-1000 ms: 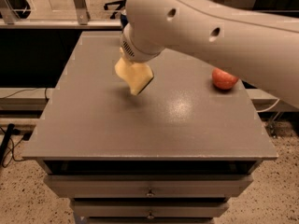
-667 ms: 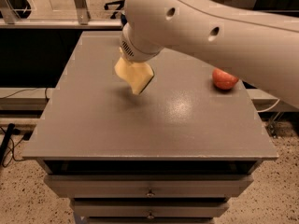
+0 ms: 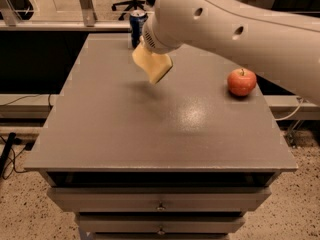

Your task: Move sponge near pepsi can

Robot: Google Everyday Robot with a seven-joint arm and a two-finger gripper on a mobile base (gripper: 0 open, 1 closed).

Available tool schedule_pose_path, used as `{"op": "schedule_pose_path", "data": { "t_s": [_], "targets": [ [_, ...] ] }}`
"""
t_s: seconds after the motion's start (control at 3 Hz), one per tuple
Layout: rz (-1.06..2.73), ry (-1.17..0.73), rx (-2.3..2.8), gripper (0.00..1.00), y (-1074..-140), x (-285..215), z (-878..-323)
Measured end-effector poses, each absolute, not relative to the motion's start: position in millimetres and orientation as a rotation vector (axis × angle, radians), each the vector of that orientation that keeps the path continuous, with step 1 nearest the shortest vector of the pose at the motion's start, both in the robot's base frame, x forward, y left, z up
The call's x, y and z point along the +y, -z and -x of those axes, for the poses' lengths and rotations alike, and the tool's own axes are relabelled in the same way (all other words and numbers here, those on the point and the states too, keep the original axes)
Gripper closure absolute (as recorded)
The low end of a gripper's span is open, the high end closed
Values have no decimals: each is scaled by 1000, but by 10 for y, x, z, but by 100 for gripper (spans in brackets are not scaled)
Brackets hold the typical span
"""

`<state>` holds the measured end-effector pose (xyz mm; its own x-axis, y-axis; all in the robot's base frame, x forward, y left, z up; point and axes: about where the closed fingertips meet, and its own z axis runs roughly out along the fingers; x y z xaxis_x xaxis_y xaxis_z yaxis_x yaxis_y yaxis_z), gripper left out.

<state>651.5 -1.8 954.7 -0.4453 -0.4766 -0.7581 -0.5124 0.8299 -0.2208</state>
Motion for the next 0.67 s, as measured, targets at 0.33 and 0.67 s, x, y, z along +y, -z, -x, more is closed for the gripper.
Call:
{"op": "schedule_pose_path", "data": {
  "t_s": [0.33,0.67],
  "targets": [
    [651,-73,2060,100,-9711,-214,-7225],
    [634,-123,2077,100,-9647,-207,-7684]
  ]
}}
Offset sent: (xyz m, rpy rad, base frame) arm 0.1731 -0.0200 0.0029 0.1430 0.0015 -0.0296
